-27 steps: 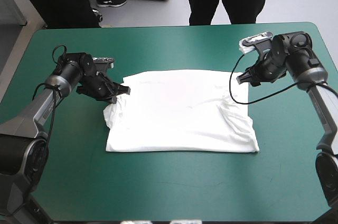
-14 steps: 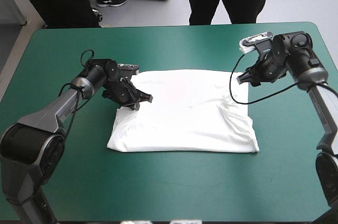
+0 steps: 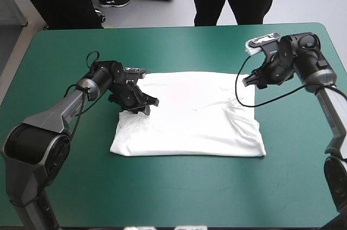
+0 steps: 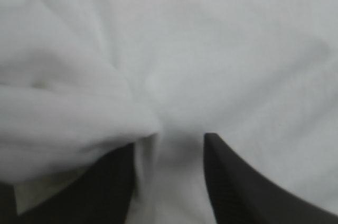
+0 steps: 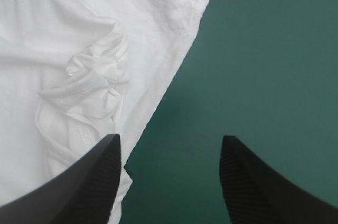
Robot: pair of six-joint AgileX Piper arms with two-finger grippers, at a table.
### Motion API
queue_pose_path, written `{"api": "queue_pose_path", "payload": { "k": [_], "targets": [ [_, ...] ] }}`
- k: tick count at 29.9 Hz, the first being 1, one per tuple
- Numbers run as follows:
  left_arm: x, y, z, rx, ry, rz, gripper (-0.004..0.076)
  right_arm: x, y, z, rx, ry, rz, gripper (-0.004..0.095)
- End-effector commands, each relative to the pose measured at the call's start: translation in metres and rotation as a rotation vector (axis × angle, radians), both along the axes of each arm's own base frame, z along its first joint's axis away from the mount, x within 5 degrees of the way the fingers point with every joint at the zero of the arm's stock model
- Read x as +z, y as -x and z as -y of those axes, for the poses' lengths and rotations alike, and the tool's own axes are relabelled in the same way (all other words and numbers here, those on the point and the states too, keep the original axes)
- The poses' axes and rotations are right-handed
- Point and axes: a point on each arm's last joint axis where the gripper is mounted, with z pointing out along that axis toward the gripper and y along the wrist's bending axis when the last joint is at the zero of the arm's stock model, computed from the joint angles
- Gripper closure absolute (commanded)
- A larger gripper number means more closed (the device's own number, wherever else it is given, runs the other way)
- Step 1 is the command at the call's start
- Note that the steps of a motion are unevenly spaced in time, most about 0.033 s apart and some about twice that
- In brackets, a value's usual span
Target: Fold the cloth
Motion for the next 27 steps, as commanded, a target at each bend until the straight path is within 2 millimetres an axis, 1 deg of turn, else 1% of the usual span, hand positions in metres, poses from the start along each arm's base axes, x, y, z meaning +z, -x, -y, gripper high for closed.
{"api": "queue_pose_path", "payload": {
  "k": [1, 4, 7, 10, 12, 15, 17, 19, 21, 23, 27],
  "targets": [
    [0.044, 0.006, -0.002, -0.019, 0.014, 0.107, 0.0248, 0.028, 0.008, 0.004, 0.0, -0.009, 0.106, 0.0385],
    [0.074, 0.011, -0.01, -0.013, -0.026, 0.184, 0.0252, 0.028, 0.008, 0.004, 0.0, -0.009, 0.106, 0.0386],
    [0.102, 0.022, -0.022, 0.016, -0.098, 0.247, 0.0252, 0.029, 0.008, 0.005, -0.002, -0.004, 0.111, 0.0385],
    [0.119, 0.037, -0.033, 0.046, -0.16, 0.244, 0.0252, 0.032, 0.011, 0.005, -0.008, -0.008, 0.117, 0.0385],
    [0.13, 0.048, -0.04, 0.066, -0.188, 0.243, 0.0252, 0.038, 0.016, 0.006, -0.008, -0.004, 0.128, 0.0385],
    [0.139, 0.064, -0.046, 0.079, -0.187, 0.248, 0.0252, 0.047, 0.025, 0.008, -0.015, -0.004, 0.145, 0.0386],
    [0.137, 0.078, -0.05, 0.094, -0.186, 0.227, 0.0252, 0.053, 0.03, 0.01, -0.02, -0.002, 0.16, 0.0385],
    [0.13, 0.091, -0.053, 0.093, -0.176, 0.196, 0.0252, 0.057, 0.034, 0.01, -0.024, -0.006, 0.169, 0.0385],
    [0.118, 0.105, -0.055, 0.104, -0.15, 0.165, 0.0252, 0.061, 0.039, 0.011, -0.027, -0.008, 0.174, 0.0385],
    [0.106, 0.115, -0.056, 0.125, -0.119, 0.173, 0.0252, 0.064, 0.042, 0.012, -0.03, -0.007, 0.175, 0.0385],
    [0.076, 0.129, -0.06, 0.156, -0.107, 0.162, 0.0252, 0.067, 0.046, 0.012, -0.038, -0.013, 0.181, 0.0385]
  ]
}}
